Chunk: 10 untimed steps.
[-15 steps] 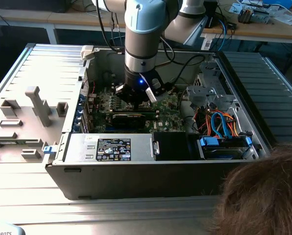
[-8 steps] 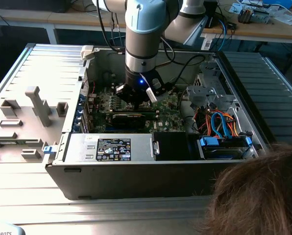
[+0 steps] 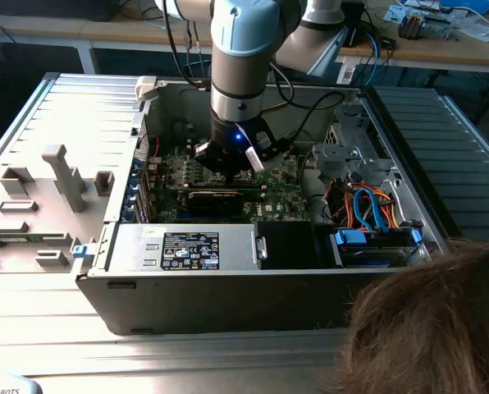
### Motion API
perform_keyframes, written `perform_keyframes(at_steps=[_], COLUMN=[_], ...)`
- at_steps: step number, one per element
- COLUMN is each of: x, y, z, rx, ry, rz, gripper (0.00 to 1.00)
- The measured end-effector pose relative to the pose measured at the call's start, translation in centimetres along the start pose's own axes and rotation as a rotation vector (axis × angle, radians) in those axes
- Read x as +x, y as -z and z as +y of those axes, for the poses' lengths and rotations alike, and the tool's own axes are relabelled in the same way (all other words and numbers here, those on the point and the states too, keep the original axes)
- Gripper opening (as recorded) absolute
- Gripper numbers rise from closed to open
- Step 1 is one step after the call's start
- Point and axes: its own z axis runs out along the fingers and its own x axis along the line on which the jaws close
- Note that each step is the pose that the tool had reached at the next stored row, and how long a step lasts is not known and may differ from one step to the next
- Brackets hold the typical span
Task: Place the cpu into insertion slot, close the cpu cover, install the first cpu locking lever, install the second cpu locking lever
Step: 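Install the second cpu locking lever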
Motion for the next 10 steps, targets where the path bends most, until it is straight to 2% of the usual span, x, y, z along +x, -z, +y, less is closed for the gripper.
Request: perform_keyframes(at_steps=[10], x=[-0.67], y=[0.03], z=[-0.05], rx=[0.0011], ry=[0.000], rz=[0.0015], gripper=[0.11])
